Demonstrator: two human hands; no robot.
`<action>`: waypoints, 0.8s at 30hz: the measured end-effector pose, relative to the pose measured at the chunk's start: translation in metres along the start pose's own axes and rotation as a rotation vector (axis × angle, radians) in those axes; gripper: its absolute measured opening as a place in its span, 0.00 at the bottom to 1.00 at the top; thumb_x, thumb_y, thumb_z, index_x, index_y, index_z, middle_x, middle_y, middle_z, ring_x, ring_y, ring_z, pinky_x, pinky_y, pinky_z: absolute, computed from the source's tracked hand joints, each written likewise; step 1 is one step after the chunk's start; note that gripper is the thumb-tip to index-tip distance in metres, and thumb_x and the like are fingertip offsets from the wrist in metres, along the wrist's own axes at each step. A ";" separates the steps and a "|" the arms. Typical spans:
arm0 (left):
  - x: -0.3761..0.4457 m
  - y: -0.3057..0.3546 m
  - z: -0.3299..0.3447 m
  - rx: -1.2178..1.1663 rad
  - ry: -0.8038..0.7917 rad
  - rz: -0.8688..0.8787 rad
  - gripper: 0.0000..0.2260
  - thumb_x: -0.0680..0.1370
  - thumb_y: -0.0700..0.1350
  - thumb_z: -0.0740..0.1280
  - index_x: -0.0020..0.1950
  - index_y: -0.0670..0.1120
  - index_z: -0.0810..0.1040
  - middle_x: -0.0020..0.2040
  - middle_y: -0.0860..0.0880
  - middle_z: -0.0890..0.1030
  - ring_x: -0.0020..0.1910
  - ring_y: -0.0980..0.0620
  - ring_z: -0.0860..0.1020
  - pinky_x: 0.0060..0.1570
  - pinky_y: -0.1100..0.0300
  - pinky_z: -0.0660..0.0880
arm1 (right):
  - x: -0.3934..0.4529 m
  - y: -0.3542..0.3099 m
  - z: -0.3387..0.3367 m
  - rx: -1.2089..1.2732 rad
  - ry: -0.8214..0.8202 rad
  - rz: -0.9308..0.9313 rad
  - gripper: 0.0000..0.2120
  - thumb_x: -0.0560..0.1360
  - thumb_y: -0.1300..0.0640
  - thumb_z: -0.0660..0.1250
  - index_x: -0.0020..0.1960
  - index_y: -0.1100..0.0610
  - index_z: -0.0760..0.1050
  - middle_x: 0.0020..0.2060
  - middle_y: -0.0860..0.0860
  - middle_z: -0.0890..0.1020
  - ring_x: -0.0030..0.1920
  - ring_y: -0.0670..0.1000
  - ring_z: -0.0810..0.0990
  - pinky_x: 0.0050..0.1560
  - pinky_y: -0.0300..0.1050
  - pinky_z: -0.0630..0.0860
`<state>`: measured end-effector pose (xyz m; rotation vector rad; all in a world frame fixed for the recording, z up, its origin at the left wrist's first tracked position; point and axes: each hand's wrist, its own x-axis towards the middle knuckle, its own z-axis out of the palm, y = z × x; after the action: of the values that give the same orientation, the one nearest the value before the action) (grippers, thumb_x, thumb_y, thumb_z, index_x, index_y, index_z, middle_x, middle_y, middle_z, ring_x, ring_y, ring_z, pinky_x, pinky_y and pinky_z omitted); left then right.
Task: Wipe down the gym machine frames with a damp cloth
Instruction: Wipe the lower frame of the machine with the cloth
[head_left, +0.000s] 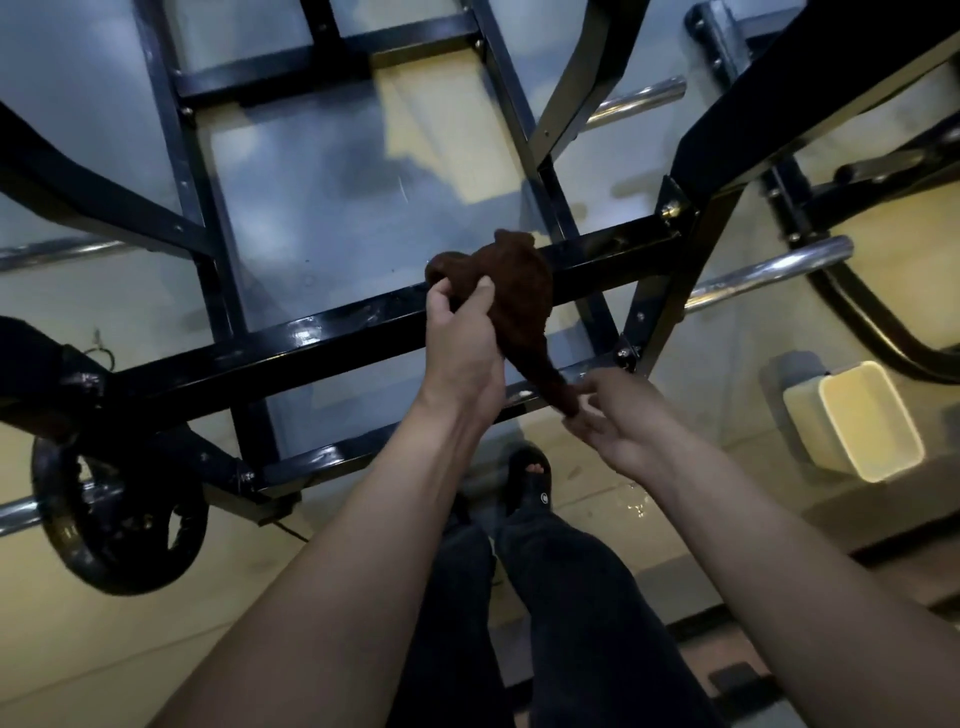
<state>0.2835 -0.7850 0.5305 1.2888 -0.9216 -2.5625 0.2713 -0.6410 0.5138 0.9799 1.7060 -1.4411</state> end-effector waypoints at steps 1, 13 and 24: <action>-0.003 0.005 -0.002 0.018 -0.035 -0.028 0.14 0.86 0.40 0.61 0.72 0.47 0.70 0.64 0.42 0.80 0.57 0.47 0.83 0.49 0.53 0.84 | 0.001 0.000 -0.003 -0.012 0.067 -0.055 0.13 0.81 0.63 0.64 0.64 0.59 0.75 0.54 0.57 0.79 0.57 0.55 0.78 0.64 0.55 0.79; 0.002 0.035 -0.028 0.232 -0.158 -0.045 0.14 0.85 0.41 0.62 0.71 0.47 0.74 0.62 0.44 0.84 0.55 0.49 0.84 0.45 0.56 0.82 | -0.015 -0.056 0.018 -0.163 -0.553 -0.425 0.18 0.86 0.49 0.60 0.69 0.56 0.79 0.63 0.51 0.84 0.66 0.48 0.81 0.70 0.45 0.72; 0.006 0.013 -0.022 0.746 0.046 0.301 0.11 0.76 0.63 0.68 0.52 0.58 0.78 0.58 0.45 0.79 0.59 0.41 0.80 0.49 0.44 0.83 | -0.022 -0.037 0.031 -0.079 -0.270 -0.502 0.06 0.84 0.54 0.66 0.58 0.52 0.80 0.50 0.52 0.87 0.46 0.47 0.87 0.40 0.41 0.83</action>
<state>0.2939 -0.8082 0.5240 1.2001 -1.9975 -1.9998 0.2502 -0.6775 0.5464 0.2977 1.8599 -1.7087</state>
